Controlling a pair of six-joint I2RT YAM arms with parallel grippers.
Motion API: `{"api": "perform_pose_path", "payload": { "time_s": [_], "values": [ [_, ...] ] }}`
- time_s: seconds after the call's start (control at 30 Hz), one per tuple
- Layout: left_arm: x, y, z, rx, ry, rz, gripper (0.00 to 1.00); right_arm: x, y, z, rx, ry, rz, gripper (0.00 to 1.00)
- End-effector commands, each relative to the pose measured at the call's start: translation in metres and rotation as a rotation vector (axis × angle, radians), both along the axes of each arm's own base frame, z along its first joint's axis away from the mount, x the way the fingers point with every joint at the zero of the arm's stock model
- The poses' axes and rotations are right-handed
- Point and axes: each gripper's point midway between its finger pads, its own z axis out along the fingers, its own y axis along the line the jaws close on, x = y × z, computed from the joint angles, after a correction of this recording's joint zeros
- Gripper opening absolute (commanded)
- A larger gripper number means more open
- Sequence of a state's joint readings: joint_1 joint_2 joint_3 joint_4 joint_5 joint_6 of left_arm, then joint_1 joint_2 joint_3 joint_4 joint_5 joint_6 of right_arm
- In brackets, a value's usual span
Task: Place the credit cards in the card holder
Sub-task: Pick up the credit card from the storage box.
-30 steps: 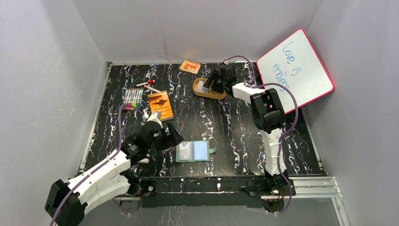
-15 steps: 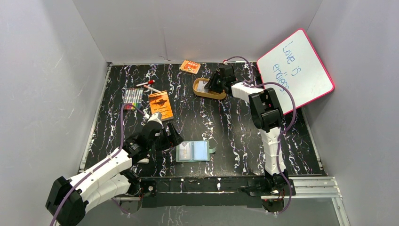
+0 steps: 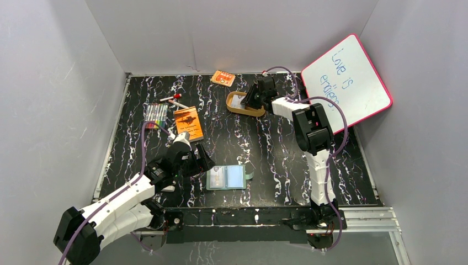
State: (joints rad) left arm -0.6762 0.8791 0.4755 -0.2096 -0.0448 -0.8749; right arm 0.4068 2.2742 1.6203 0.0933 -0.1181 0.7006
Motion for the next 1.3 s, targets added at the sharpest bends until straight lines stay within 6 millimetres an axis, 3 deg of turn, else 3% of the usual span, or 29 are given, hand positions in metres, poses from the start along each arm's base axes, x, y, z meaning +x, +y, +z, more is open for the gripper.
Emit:
{"api": "perform_pose_path", "payload": {
  "time_s": [0.0,0.5,0.9,1.03,1.27],
  "values": [
    [0.002,0.001,0.005,0.0,-0.013,0.01,0.78,0.005,-0.009,0.031,0.003,-0.067,-0.015,0.36],
    [0.0,-0.002,0.003,-0.019,0.003,0.011,0.77,0.0,-0.015,0.043,0.02,-0.09,-0.011,0.18],
    [0.001,-0.001,0.006,-0.018,-0.005,0.017,0.77,-0.009,-0.019,0.067,0.088,-0.121,-0.009,0.0],
    [0.002,0.001,0.01,-0.016,-0.015,0.02,0.77,-0.014,-0.016,0.085,0.15,-0.121,-0.015,0.0],
    [0.006,0.006,0.023,0.0,-0.052,0.037,0.77,-0.027,-0.025,0.144,0.376,-0.107,-0.121,0.0]
  ]
}}
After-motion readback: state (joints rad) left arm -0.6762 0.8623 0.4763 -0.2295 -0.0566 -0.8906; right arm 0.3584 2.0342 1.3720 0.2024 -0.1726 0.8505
